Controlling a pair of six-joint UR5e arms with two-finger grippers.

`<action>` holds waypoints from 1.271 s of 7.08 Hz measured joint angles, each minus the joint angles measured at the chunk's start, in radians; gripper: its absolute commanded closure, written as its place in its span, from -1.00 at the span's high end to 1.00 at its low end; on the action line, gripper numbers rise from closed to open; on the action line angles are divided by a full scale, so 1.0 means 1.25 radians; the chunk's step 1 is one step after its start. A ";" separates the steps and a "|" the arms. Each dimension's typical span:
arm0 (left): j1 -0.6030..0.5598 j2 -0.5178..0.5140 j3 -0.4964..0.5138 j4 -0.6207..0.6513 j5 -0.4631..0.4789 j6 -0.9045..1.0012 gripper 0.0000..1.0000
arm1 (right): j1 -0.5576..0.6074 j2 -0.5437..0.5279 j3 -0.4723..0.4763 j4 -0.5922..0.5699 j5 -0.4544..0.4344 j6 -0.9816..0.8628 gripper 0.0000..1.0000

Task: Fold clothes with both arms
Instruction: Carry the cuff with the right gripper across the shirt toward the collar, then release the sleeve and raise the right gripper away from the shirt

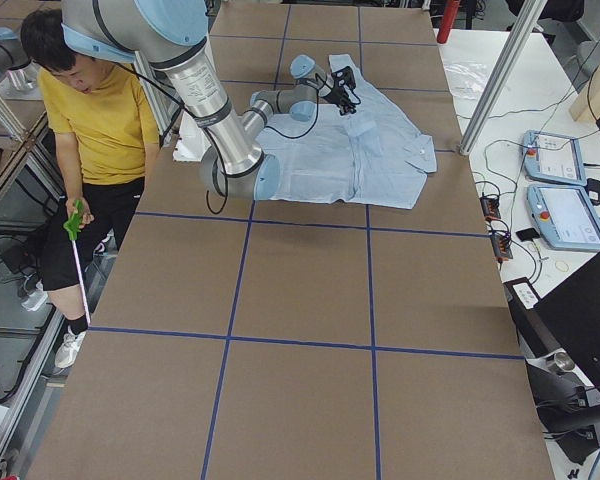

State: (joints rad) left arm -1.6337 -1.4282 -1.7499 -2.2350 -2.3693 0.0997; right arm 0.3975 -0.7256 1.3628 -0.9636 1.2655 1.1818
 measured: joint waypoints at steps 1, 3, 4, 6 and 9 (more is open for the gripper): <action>0.000 0.000 0.001 0.000 0.000 0.000 1.00 | -0.002 0.024 -0.033 -0.011 0.001 0.001 1.00; 0.000 -0.001 0.003 -0.002 0.001 -0.014 1.00 | 0.035 0.070 -0.062 -0.089 0.045 0.024 1.00; 0.001 -0.001 0.001 -0.018 0.000 -0.040 1.00 | 0.097 0.076 -0.063 -0.127 0.138 0.044 1.00; 0.013 0.008 0.005 -0.095 -0.007 -0.092 1.00 | 0.259 0.055 -0.039 -0.226 0.363 0.020 1.00; 0.134 0.029 0.012 -0.186 0.010 -0.365 1.00 | 0.488 -0.147 0.109 -0.298 0.598 -0.275 1.00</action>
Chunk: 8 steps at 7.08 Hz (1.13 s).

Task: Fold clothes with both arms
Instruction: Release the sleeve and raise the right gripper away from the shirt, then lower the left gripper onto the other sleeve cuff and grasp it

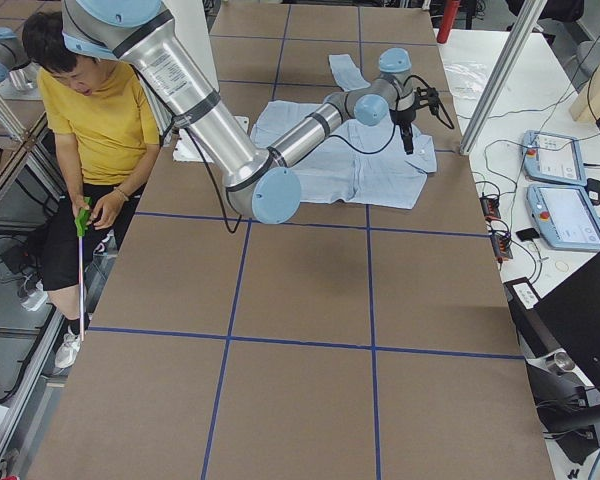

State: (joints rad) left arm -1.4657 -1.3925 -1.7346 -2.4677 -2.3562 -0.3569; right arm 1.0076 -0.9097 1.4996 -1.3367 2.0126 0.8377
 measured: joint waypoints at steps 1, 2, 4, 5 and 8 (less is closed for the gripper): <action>0.065 0.018 0.003 -0.064 0.061 -0.119 0.97 | 0.079 -0.074 0.024 -0.002 0.074 -0.122 1.00; 0.135 0.033 0.011 -0.129 0.130 -0.229 0.96 | 0.143 -0.144 0.044 0.000 0.129 -0.216 1.00; 0.247 0.043 0.070 -0.238 0.228 -0.368 0.58 | 0.221 -0.267 0.098 0.005 0.182 -0.291 1.00; 0.286 0.041 0.110 -0.283 0.259 -0.407 0.42 | 0.235 -0.311 0.128 0.006 0.188 -0.302 1.00; 0.374 0.021 0.188 -0.344 0.319 -0.506 0.42 | 0.243 -0.365 0.166 0.008 0.187 -0.308 1.00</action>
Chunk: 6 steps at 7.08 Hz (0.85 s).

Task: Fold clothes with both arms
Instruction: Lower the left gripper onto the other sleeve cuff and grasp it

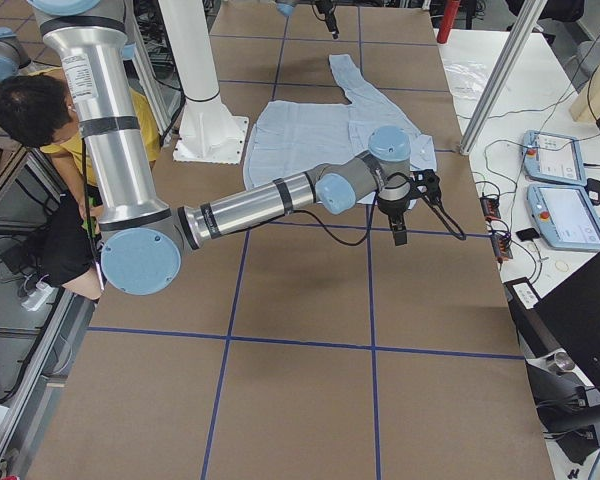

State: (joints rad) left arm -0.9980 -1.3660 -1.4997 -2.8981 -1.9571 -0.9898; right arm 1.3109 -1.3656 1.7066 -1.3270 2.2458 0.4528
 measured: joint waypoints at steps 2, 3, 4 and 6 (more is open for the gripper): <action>0.045 -0.032 0.039 -0.004 0.027 -0.023 0.43 | 0.000 -0.010 0.005 0.000 -0.001 0.000 1.00; 0.062 -0.043 0.050 -0.005 0.030 -0.027 0.43 | 0.000 -0.013 0.007 0.001 -0.001 0.000 1.00; 0.078 -0.047 0.055 -0.006 0.032 -0.028 0.43 | 0.001 -0.017 0.007 0.004 -0.001 0.000 1.00; 0.097 -0.049 0.058 -0.006 0.034 -0.028 0.43 | 0.001 -0.023 0.007 0.011 -0.001 0.000 1.00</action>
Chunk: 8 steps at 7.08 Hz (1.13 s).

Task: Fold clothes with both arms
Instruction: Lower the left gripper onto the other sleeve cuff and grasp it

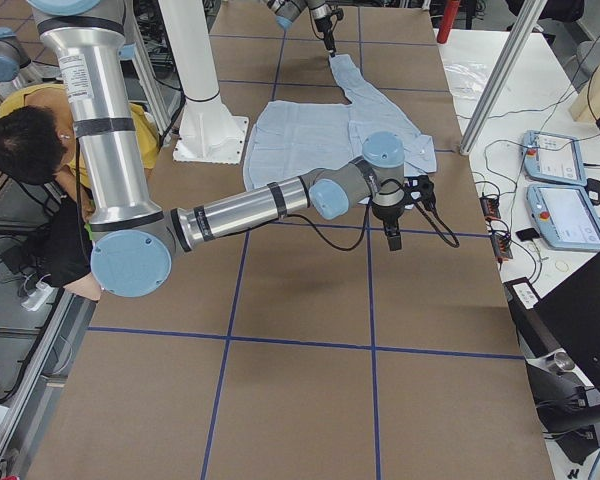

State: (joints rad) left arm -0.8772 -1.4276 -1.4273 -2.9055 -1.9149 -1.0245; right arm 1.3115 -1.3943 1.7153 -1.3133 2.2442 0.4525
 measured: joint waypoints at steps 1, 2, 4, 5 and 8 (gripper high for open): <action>0.003 0.000 0.001 0.000 0.002 0.001 0.43 | 0.000 -0.001 0.000 0.001 0.000 0.000 1.00; 0.006 0.000 0.001 0.001 0.003 0.002 0.43 | 0.000 -0.001 0.000 0.001 0.000 0.000 1.00; 0.012 0.000 0.003 0.002 0.005 0.003 0.43 | 0.000 -0.001 0.000 0.001 0.000 0.000 1.00; 0.014 0.000 0.003 0.002 0.005 0.004 0.43 | 0.000 -0.001 0.000 0.001 0.000 0.000 1.00; 0.017 0.003 0.004 0.003 0.013 0.009 0.43 | 0.000 0.000 0.000 0.001 0.000 0.000 1.00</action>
State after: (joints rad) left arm -0.8563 -1.4234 -1.4223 -2.9019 -1.8987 -1.0129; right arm 1.3115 -1.3946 1.7150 -1.3115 2.2442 0.4525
